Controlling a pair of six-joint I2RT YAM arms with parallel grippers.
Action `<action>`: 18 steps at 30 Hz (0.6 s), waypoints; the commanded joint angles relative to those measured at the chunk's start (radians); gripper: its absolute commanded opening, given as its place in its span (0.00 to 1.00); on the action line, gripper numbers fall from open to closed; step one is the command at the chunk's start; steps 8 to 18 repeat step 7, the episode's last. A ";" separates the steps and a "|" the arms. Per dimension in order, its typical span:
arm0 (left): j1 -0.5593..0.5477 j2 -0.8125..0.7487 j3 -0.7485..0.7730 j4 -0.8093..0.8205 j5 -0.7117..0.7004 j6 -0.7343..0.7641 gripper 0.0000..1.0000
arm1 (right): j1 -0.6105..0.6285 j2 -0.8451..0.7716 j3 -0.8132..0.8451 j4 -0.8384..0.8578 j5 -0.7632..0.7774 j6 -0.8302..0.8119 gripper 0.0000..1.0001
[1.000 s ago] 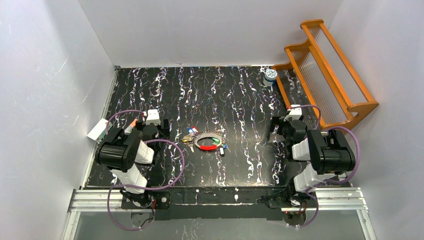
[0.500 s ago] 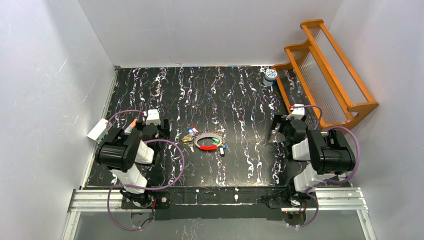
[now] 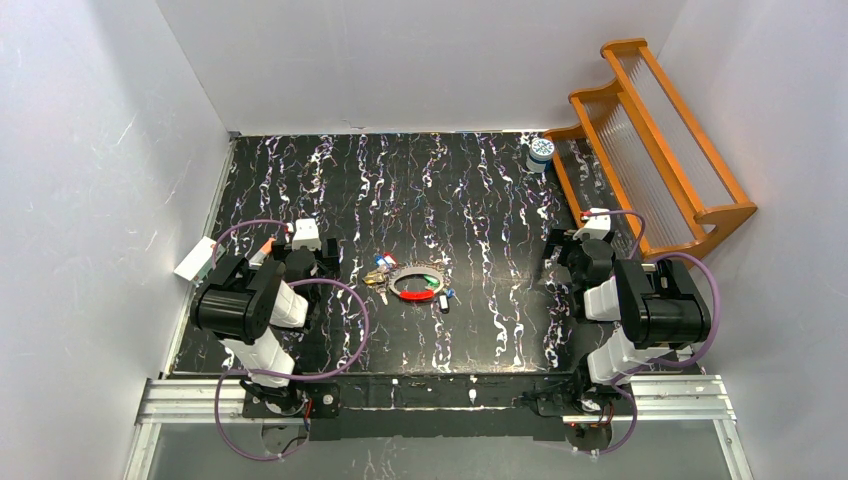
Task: Put the keys on the keyring
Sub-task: Reset both arms
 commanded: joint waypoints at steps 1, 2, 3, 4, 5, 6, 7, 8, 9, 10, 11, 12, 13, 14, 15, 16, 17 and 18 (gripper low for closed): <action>0.004 -0.001 0.007 0.025 -0.009 0.010 0.98 | -0.006 -0.002 -0.002 0.064 0.028 0.015 0.99; 0.004 0.000 0.010 0.023 -0.006 0.010 0.98 | -0.006 -0.002 -0.002 0.064 0.028 0.015 0.99; 0.006 0.001 0.014 0.018 0.000 0.009 0.98 | -0.005 -0.003 -0.002 0.064 0.028 0.016 0.99; 0.010 0.001 0.018 0.010 0.007 0.009 0.98 | -0.005 -0.002 -0.002 0.064 0.028 0.016 0.99; 0.013 -0.001 0.018 0.004 0.012 0.007 0.98 | -0.006 -0.002 -0.001 0.064 0.028 0.016 0.99; 0.013 -0.002 0.018 0.003 0.013 0.005 0.98 | -0.005 -0.002 -0.001 0.064 0.028 0.015 0.99; 0.013 -0.004 0.016 0.003 0.012 0.003 0.98 | -0.005 -0.002 -0.001 0.065 0.028 0.015 0.99; 0.013 -0.004 0.016 0.003 0.012 0.003 0.98 | -0.005 -0.002 -0.001 0.065 0.028 0.015 0.99; 0.013 -0.004 0.016 0.003 0.012 0.003 0.98 | -0.005 -0.002 -0.001 0.065 0.028 0.015 0.99; 0.013 -0.004 0.016 0.003 0.012 0.003 0.98 | -0.005 -0.002 -0.001 0.065 0.028 0.015 0.99; 0.013 -0.004 0.016 0.003 0.012 0.003 0.98 | -0.005 -0.002 -0.001 0.065 0.028 0.015 0.99; 0.013 -0.004 0.016 0.003 0.012 0.003 0.98 | -0.005 -0.002 -0.001 0.065 0.028 0.015 0.99; 0.013 -0.004 0.016 0.003 0.012 0.003 0.98 | -0.005 -0.002 -0.001 0.065 0.028 0.015 0.99; 0.013 -0.004 0.016 0.003 0.012 0.003 0.98 | -0.005 -0.002 -0.001 0.065 0.028 0.015 0.99; 0.013 -0.004 0.016 0.003 0.012 0.003 0.98 | -0.005 -0.002 -0.001 0.065 0.028 0.015 0.99; 0.013 -0.004 0.016 0.003 0.012 0.003 0.98 | -0.005 -0.002 -0.001 0.065 0.028 0.015 0.99; 0.013 -0.004 0.016 0.003 0.012 0.003 0.98 | -0.005 -0.002 -0.001 0.065 0.028 0.015 0.99; 0.013 -0.004 0.016 0.003 0.012 0.003 0.98 | -0.005 -0.002 -0.001 0.065 0.028 0.015 0.99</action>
